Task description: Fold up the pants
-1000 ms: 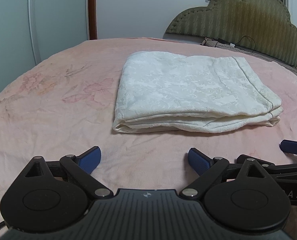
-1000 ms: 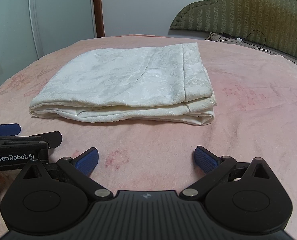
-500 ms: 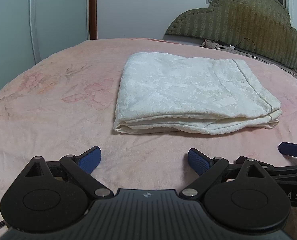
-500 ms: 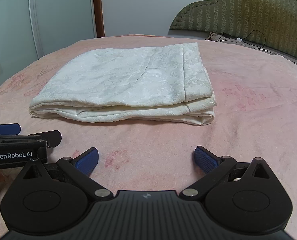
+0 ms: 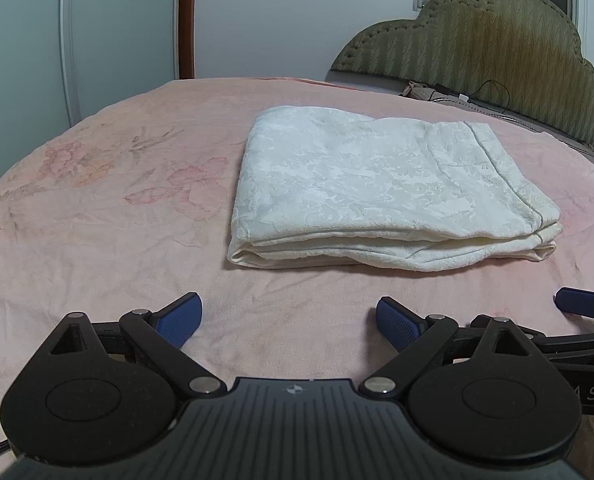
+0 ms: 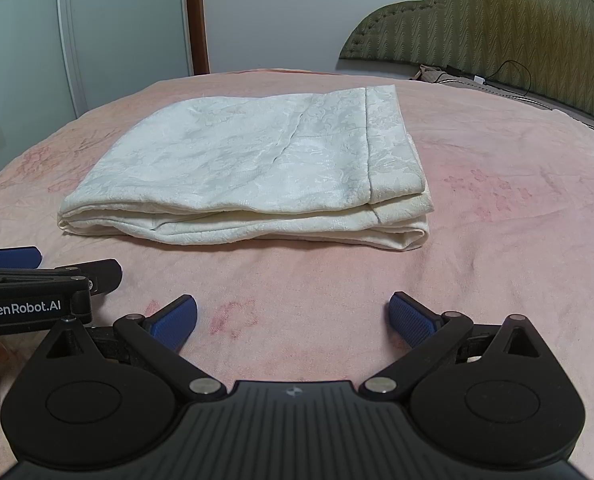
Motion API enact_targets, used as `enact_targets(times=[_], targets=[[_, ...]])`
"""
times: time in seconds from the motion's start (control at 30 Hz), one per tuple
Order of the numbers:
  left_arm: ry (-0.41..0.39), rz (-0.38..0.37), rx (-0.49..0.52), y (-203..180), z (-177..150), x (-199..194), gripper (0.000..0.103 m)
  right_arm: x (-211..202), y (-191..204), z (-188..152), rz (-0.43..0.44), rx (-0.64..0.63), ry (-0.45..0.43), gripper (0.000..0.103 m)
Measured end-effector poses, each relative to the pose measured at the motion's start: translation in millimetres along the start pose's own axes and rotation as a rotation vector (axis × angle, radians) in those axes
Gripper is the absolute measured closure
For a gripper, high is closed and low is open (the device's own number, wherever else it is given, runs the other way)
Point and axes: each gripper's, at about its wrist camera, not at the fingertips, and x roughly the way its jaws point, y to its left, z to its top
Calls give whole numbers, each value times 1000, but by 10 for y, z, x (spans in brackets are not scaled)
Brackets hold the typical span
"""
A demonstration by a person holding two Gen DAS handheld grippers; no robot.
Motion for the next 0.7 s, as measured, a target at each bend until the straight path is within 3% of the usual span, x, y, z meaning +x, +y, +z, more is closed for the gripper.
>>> enact_targets(times=[0.7], targets=[[-4, -8, -13, 13, -1, -11, 8, 1, 1, 0, 0, 0, 0, 0]])
